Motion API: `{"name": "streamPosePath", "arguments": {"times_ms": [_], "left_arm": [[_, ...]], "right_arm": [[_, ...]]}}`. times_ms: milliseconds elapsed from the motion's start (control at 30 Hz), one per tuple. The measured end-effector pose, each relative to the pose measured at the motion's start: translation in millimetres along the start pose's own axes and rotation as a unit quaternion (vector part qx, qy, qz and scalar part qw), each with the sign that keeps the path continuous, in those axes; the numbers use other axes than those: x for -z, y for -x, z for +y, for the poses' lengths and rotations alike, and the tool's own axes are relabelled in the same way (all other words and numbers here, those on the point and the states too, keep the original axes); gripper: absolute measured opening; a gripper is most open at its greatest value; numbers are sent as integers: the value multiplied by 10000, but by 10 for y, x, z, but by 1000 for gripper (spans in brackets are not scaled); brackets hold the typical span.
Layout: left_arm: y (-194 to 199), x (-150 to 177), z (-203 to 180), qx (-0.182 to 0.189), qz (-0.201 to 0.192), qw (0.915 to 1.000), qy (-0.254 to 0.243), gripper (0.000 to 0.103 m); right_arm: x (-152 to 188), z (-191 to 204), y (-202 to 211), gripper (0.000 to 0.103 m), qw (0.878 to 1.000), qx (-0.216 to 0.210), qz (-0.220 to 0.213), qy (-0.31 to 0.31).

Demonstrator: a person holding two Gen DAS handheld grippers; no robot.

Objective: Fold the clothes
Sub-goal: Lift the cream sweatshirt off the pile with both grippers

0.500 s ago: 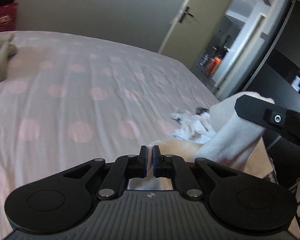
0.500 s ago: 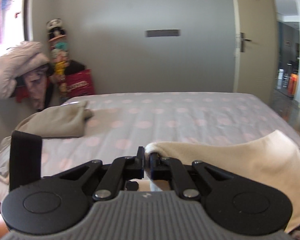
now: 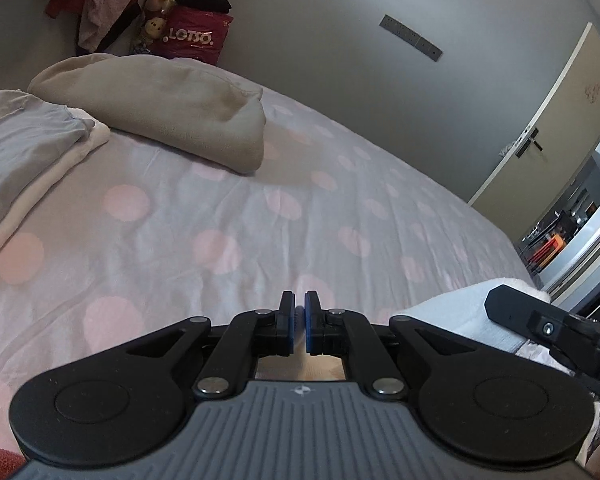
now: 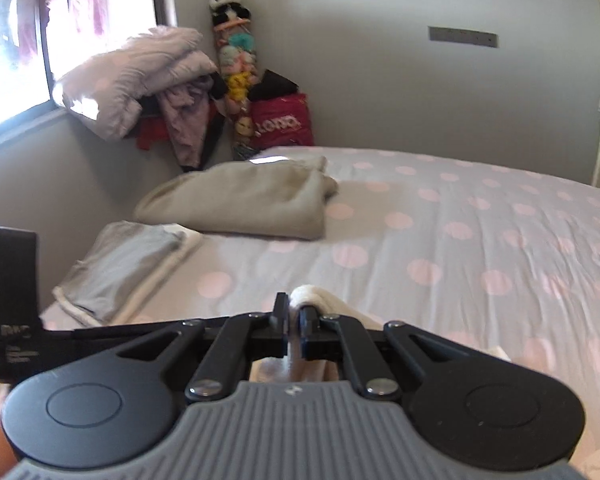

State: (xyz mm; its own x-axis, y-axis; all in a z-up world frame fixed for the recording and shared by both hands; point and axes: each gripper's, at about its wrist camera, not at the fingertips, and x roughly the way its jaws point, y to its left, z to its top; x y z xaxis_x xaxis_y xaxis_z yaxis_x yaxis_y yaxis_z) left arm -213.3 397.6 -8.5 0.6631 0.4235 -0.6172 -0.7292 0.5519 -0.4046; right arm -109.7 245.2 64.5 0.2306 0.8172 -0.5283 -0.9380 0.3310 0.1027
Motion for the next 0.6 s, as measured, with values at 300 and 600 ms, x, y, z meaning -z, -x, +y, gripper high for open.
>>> {"name": "streamPosePath", "arguments": {"times_ms": [300, 600], "left_arm": [[-366, 325, -103, -200, 363, 9959, -802, 3], [-633, 444, -81, -437, 761, 9909, -1020, 37]], "right_arm": [[467, -775, -511, 6, 9893, 1154, 790, -406], [803, -1204, -749, 25, 9801, 1328, 1286, -719]]}}
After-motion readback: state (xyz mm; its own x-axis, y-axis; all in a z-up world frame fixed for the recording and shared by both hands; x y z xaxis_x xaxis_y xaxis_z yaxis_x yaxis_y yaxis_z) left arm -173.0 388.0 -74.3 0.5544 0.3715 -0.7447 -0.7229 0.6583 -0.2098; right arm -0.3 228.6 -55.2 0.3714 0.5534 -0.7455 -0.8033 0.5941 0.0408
